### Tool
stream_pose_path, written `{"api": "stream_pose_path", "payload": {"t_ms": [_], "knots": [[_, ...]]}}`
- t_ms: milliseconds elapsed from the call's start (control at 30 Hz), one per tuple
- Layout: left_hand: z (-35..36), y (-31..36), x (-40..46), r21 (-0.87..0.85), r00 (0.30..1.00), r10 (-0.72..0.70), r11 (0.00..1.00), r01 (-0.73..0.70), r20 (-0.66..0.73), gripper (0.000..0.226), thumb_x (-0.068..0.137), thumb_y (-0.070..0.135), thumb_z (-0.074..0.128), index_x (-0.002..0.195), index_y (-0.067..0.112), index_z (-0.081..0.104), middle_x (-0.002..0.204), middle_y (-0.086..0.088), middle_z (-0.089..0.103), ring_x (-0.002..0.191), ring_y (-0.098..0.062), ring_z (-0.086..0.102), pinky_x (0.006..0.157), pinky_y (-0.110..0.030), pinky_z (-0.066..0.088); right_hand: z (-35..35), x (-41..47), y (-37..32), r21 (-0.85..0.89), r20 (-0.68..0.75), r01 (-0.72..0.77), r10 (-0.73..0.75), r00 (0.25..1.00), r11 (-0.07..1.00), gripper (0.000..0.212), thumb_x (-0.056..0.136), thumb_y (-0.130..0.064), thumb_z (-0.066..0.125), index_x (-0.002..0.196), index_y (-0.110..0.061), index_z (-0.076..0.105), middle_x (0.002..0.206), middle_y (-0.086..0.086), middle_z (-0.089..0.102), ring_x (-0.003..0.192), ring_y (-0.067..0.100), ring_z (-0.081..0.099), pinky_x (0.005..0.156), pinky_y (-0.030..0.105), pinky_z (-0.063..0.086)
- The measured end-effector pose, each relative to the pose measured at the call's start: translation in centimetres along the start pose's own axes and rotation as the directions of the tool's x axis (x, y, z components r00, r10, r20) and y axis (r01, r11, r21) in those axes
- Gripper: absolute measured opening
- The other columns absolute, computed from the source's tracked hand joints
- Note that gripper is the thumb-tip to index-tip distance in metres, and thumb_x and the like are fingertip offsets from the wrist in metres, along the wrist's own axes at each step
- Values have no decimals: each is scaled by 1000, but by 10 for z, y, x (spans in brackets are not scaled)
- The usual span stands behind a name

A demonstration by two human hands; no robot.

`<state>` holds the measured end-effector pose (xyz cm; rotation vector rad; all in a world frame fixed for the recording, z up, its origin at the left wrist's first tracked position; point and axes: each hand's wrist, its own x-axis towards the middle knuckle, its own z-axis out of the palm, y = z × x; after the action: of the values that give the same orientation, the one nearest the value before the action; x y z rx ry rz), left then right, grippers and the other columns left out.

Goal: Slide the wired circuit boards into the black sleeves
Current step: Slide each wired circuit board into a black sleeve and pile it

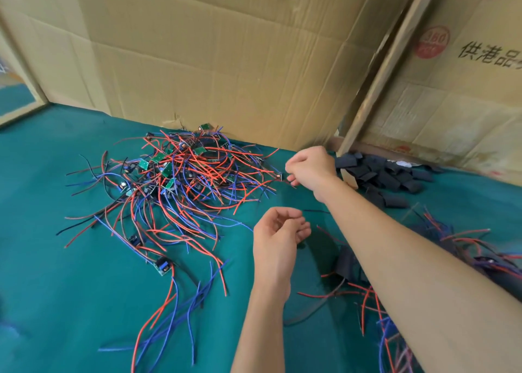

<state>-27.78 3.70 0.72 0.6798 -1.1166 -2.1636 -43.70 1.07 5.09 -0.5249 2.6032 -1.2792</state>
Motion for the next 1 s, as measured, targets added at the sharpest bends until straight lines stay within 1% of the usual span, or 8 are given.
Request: {"api": "stream_pose_path", "payload": {"t_ms": [67, 233, 367, 467, 567, 667, 867, 1000], "knots": [[0, 0, 0, 13, 1000, 1, 1000, -1, -5, 24, 91, -16, 47, 87, 2, 63, 80, -11, 63, 69, -18, 63, 69, -22, 57, -6, -2, 7, -42, 34, 37, -35, 999, 998, 2, 80, -11, 77, 82, -13, 77, 71, 7, 76, 55, 13, 70, 57, 27, 60], [0, 0, -1, 13, 1000, 8, 1000, -8, -2, 24, 91, -15, 46, 87, 1, 63, 80, -11, 63, 72, -20, 63, 74, -25, 59, 8, -4, 10, -290, 188, 245, -196, 962, 925, 18, 83, -27, 76, 97, -35, 70, 110, 4, 71, 102, 24, 64, 84, 29, 51], [-1, 1, -2, 22, 1000, 12, 1000, -13, 10, 24, 91, -15, 46, 88, 1, 64, 83, -13, 64, 75, -21, 63, 75, -26, 59, 11, -5, 9, -293, 141, 221, -186, 972, 930, 21, 79, -11, 78, 75, -29, 67, 108, 10, 72, 103, 25, 66, 90, 30, 53], [0, 0, -3, 58, 999, 24, 998, -25, 22, 24, 91, -14, 46, 86, 2, 64, 82, -12, 65, 75, -19, 66, 75, -26, 59, -17, -5, 6, -15, 131, 96, -93, 987, 995, 23, 78, 2, 78, 74, -20, 70, 83, 12, 72, 75, 23, 67, 72, 29, 57], [1, -3, -4, 108, 996, 16, 994, -25, 84, 26, 91, -13, 47, 84, 4, 66, 81, -8, 70, 80, -18, 69, 81, -29, 59, -64, -8, -2, 476, 175, -98, 15, 984, 874, 21, 83, 18, 65, 78, -1, 67, 71, 17, 68, 58, 23, 70, 59, 27, 61], [2, -5, -4, 125, 993, 18, 992, -32, 114, 26, 92, -12, 47, 89, 4, 68, 86, -9, 72, 86, -19, 70, 82, -28, 59, -103, -17, -4, 582, 165, -80, -21, 986, 809, 23, 84, 22, 59, 78, -1, 63, 71, 18, 71, 64, 25, 73, 61, 28, 62], [2, -3, -3, 25, 998, 17, 1000, -18, 65, 22, 106, 13, 47, 107, 6, 68, 103, -14, 76, 96, -25, 74, 79, -29, 60, -114, -58, 4, 346, 467, -34, -141, 873, 938, 25, 84, 20, 62, 83, -4, 65, 90, 14, 76, 73, 23, 76, 62, 28, 61], [2, 0, -5, 40, 993, 3, 999, -8, 122, 26, 105, 17, 50, 104, 2, 71, 95, -16, 77, 83, -23, 75, 73, -27, 60, -99, -75, 13, 56, 629, 161, -160, 761, 985, 20, 82, 11, 72, 86, -8, 70, 91, 10, 77, 71, 14, 70, 61, 26, 55]]}}
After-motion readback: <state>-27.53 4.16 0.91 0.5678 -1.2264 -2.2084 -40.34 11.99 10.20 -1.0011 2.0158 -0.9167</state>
